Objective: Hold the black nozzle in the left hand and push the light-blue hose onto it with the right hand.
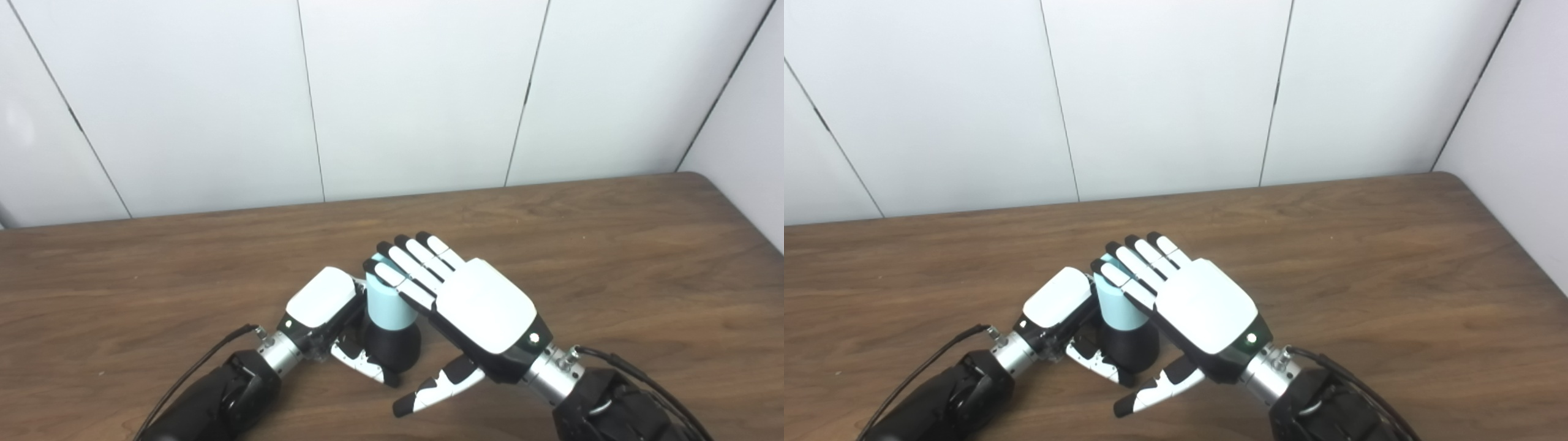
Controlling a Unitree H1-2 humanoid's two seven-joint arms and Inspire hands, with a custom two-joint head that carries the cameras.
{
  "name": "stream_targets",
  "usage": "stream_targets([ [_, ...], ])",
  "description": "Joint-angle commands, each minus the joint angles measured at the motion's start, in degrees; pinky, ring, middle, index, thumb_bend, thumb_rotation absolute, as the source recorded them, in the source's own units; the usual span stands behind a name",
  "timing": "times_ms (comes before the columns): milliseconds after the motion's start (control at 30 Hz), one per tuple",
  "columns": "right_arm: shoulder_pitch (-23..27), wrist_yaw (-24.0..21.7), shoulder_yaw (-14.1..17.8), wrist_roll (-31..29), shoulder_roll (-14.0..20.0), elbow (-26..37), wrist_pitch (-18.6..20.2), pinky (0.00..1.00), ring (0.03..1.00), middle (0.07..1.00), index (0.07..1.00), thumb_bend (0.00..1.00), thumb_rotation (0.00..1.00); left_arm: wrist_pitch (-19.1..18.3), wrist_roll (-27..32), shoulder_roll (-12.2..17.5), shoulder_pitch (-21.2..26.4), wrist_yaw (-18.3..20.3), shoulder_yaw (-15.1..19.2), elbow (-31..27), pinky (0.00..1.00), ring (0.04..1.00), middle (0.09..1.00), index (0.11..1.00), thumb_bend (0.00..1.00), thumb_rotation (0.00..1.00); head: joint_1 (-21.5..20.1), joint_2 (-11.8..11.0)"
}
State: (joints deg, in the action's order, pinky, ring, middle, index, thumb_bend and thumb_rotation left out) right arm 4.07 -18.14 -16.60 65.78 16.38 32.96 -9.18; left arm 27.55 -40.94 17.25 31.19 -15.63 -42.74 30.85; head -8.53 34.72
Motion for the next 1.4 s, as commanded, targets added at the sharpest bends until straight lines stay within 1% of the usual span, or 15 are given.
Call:
stream_targets([
  [0, -2.2, -5.6, -1.3, 1.3, 1.8, -0.4, -0.5, 0.99, 0.99, 0.988, 0.939, 0.88, 0.87, -1.4, -4.3, -1.4, -13.2, 10.3, -7.7, 10.4, 0.23, 0.283, 0.475, 0.489, 0.52, 0.0, 0.0, 0.1],
  [233, -2.3, -5.6, -1.3, 0.5, 1.8, -0.7, -0.4, 0.99, 0.985, 0.983, 0.938, 0.89, 0.86, -1.4, -4.4, -1.5, -13.2, 10.0, -7.6, 10.4, 0.22, 0.263, 0.474, 0.489, 0.52, 0.0, 0.0, 0.1],
  [300, -2.0, -5.9, -1.3, 0.3, 1.8, -0.9, -0.3, 0.99, 0.982, 0.982, 0.939, 0.89, 0.86, -1.2, -4.3, -1.4, -13.2, 10.0, -7.7, 10.3, 0.24, 0.291, 0.476, 0.489, 0.52, 0.0, 0.0, 0.1],
  [400, -1.7, -6.1, -1.3, -0.1, 1.7, -1.1, -0.1, 0.99, 0.975, 0.976, 0.941, 0.89, 0.86, -1.1, -4.1, -1.3, -13.2, 10.4, -7.7, 10.2, 0.24, 0.292, 0.475, 0.489, 0.52, 0.0, 0.0, 0.1],
  [500, -1.4, -6.8, -1.5, 0.0, 1.5, -1.1, 0.2, 1.0, 0.977, 0.978, 0.947, 0.89, 0.87, -1.1, -4.3, -1.3, -13.1, 10.2, -7.8, 10.4, 0.22, 0.261, 0.474, 0.489, 0.52, 0.0, 0.0, 0.1],
  [600, -1.3, -6.7, -1.6, 0.2, 1.4, -1.7, 0.2, 1.0, 0.982, 0.98, 0.947, 0.88, 0.87, -0.9, -4.5, -1.5, -13.0, 9.6, -7.9, 11.0, 0.22, 0.264, 0.474, 0.488, 0.52, 0.0, 0.0, 0.1],
  [667, -1.3, -6.5, -1.8, 0.1, 1.4, -2.2, 0.2, 1.0, 0.982, 0.983, 0.949, 0.88, 0.87, -1.0, -4.5, -1.5, -13.1, 9.7, -7.8, 10.9, 0.24, 0.288, 0.475, 0.488, 0.52, 0.0, 0.0, 0.2],
  [733, -1.2, -6.3, -1.9, 0.1, 1.4, -2.6, 0.2, 1.0, 0.983, 0.983, 0.947, 0.88, 0.88, -0.8, -4.3, -1.4, -13.1, 9.1, -8.0, 10.9, 0.23, 0.271, 0.474, 0.488, 0.52, 0.0, 0.0, 0.2],
  [767, -1.2, -6.0, -1.9, 0.1, 1.4, -2.8, 0.2, 1.0, 0.982, 0.981, 0.946, 0.89, 0.88, -0.7, -4.2, -1.4, -13.1, 8.8, -8.1, 10.9, 0.2, 0.242, 0.473, 0.488, 0.52, 0.0, 0.1, 0.3],
  [833, -1.2, -5.7, -2.0, 0.1, 1.3, -3.2, 0.1, 1.0, 0.981, 0.979, 0.944, 0.89, 0.88, -0.8, -4.4, -1.5, -13.2, 9.1, -8.0, 10.7, 0.22, 0.266, 0.474, 0.488, 0.52, 0.0, 0.1, 0.3],
  [867, -1.2, -5.8, -2.0, 0.2, 1.3, -3.3, 0.2, 1.0, 0.981, 0.978, 0.945, 0.89, 0.88, -0.9, -4.4, -1.5, -13.2, 9.3, -7.9, 10.6, 0.22, 0.262, 0.473, 0.488, 0.52, 0.0, 0.0, 0.2],
  [1100, -1.0, -4.9, -2.2, 0.6, 1.5, -4.0, -0.2, 0.99, 0.972, 0.971, 0.935, 0.89, 0.88, -0.8, -4.7, -1.6, -13.2, 8.2, -8.0, 10.8, 0.16, 0.2, 0.471, 0.487, 0.52, 0.0, 0.3, 0.2],
  [1167, -1.1, -4.7, -2.3, 0.7, 1.6, -4.3, -0.3, 0.98, 0.972, 0.973, 0.936, 0.89, 0.88, -0.8, -4.8, -1.6, -13.1, 8.4, -8.0, 10.8, 0.17, 0.207, 0.471, 0.488, 0.52, 0.0, 0.3, 0.2],
  [1267, -1.1, -4.2, -2.4, 0.6, 1.7, -4.7, -0.4, 0.98, 0.979, 0.977, 0.941, 0.88, 0.88, -0.9, -4.7, -1.7, -13.1, 8.9, -8.0, 11.0, 0.21, 0.255, 0.474, 0.489, 0.52, 0.0, 0.3, 0.3],
  [1367, -1.1, -4.3, -2.5, 0.7, 1.7, -4.9, -0.3, 0.97, 0.981, 0.978, 0.94, 0.88, 0.89, -1.0, -4.7, -1.7, -13.0, 9.3, -7.9, 10.8, 0.21, 0.254, 0.473, 0.488, 0.52, 0.0, 0.3, 0.3],
])
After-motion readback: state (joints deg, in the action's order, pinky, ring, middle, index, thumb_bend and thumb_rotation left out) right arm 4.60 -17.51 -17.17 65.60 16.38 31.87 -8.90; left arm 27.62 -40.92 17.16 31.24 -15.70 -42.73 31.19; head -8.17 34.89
